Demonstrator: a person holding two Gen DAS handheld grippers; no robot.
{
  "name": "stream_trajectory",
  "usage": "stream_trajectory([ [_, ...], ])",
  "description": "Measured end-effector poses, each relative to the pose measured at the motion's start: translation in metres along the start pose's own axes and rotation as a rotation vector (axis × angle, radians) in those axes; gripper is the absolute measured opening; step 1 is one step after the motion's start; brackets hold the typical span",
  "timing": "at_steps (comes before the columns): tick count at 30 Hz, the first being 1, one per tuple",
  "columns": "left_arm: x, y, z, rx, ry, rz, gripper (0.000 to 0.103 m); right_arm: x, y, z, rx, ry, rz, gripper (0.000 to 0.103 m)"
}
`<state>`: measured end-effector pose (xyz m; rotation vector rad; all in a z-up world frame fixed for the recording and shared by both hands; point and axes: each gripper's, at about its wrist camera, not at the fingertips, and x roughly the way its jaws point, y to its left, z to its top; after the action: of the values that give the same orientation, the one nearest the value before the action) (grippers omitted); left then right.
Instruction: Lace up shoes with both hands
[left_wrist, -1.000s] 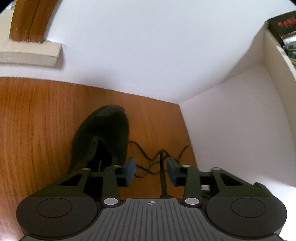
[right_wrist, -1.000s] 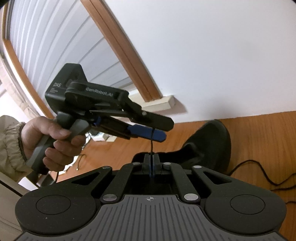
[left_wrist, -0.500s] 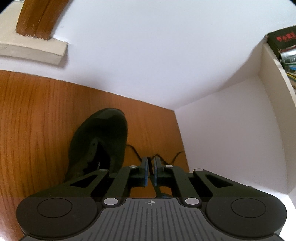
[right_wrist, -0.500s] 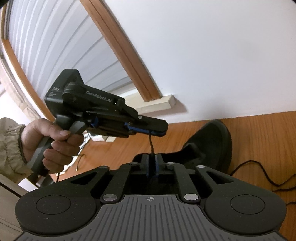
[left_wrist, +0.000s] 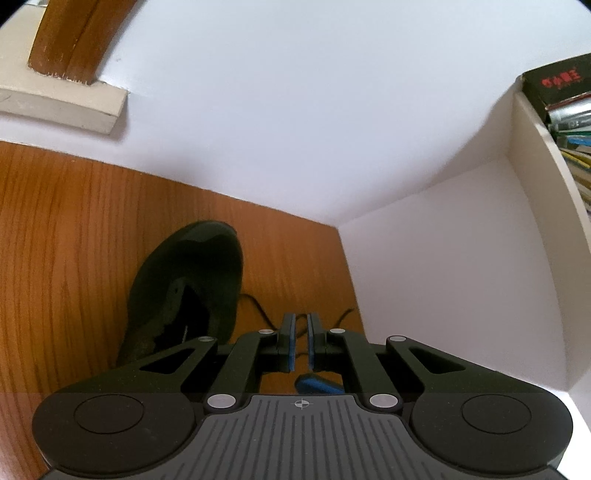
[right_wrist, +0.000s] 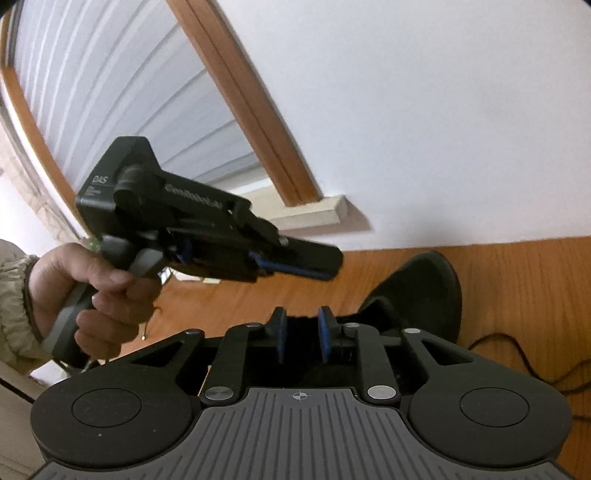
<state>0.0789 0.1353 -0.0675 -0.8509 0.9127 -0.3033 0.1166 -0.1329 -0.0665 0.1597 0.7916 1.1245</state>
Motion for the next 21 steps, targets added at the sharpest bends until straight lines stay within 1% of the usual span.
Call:
stream_trajectory([
  [4, 0.001, 0.005, -0.003, 0.001, 0.010, 0.023, 0.006, -0.002, -0.004, -0.007, 0.016, 0.003, -0.038, 0.021],
  [6, -0.001, 0.007, -0.006, 0.005, 0.011, 0.034, 0.006, -0.008, -0.013, -0.014, 0.005, 0.002, -0.091, 0.021],
  [8, -0.004, 0.008, -0.009, 0.020, 0.009, 0.055, 0.006, -0.016, -0.030, -0.024, 0.036, 0.009, -0.162, 0.021],
  [11, -0.008, 0.009, -0.014, 0.032, 0.013, 0.078, 0.006, -0.026, -0.056, -0.044, 0.073, 0.061, -0.233, 0.021],
  [13, -0.011, 0.012, -0.018, 0.032, 0.015, 0.093, 0.010, -0.028, -0.069, -0.057, 0.102, 0.101, -0.260, 0.022],
  [16, -0.013, 0.017, -0.024, 0.032, 0.021, 0.123, 0.010, -0.022, -0.074, -0.073, 0.104, 0.164, -0.234, 0.023],
  [17, -0.013, 0.020, -0.027, 0.027, 0.025, 0.128, 0.010, -0.016, -0.071, -0.078, 0.082, 0.187, -0.212, 0.025],
  [18, -0.014, 0.022, -0.029, 0.023, 0.029, 0.135, 0.010, -0.010, -0.065, -0.081, 0.049, 0.209, -0.187, 0.031],
  [19, -0.014, 0.024, -0.030, 0.020, 0.032, 0.145, 0.010, -0.004, -0.059, -0.084, 0.011, 0.229, -0.162, 0.033],
  [21, -0.014, 0.026, -0.034, 0.031, 0.037, 0.178, 0.010, 0.014, -0.047, -0.089, -0.059, 0.269, -0.117, 0.034],
])
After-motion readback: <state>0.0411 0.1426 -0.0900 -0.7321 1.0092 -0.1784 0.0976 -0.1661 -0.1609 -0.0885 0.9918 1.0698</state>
